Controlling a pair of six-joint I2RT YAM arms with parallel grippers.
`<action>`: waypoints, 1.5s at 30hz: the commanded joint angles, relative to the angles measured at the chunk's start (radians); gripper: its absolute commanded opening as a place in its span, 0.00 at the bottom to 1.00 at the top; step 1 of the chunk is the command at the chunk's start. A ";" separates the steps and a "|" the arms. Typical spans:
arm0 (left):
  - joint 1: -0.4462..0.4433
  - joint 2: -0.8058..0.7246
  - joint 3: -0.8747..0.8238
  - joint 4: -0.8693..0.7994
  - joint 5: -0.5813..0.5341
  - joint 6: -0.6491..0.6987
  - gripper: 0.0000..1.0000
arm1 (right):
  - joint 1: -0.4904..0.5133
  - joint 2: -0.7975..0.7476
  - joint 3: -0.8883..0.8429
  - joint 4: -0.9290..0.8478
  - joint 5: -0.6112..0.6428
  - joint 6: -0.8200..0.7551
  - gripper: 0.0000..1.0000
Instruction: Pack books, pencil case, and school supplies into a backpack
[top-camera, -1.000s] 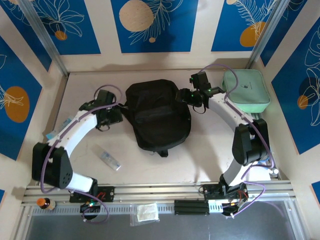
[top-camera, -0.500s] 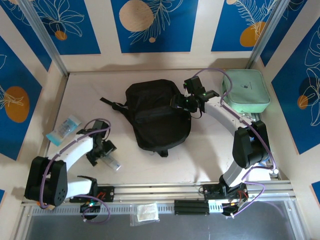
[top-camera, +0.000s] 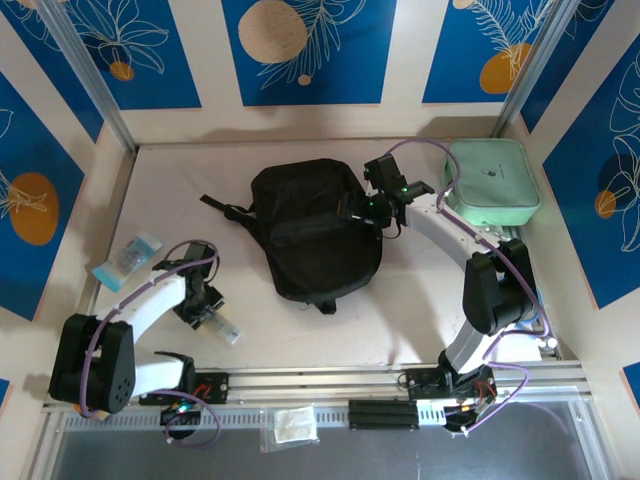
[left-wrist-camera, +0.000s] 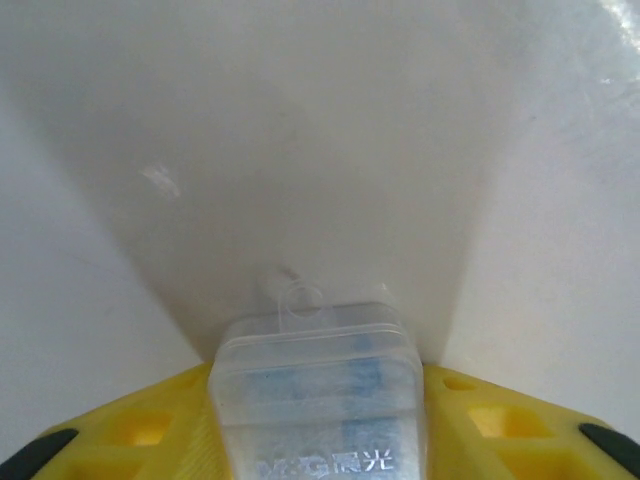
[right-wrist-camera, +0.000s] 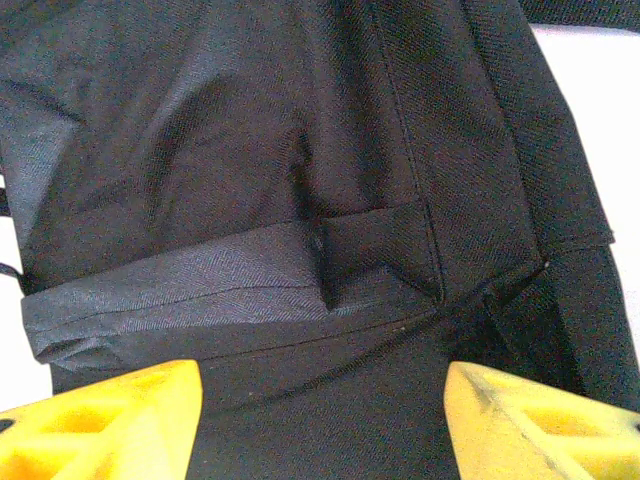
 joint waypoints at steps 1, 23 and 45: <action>0.004 -0.014 0.038 0.033 0.015 0.017 0.41 | 0.009 0.001 0.010 -0.003 -0.049 0.017 0.65; -0.029 0.224 0.477 0.485 0.485 -0.130 0.40 | 0.198 -0.028 -0.161 0.490 -0.511 0.046 0.77; -0.098 0.315 0.523 0.542 0.468 -0.104 0.65 | 0.223 0.123 -0.055 0.478 -0.470 0.057 0.16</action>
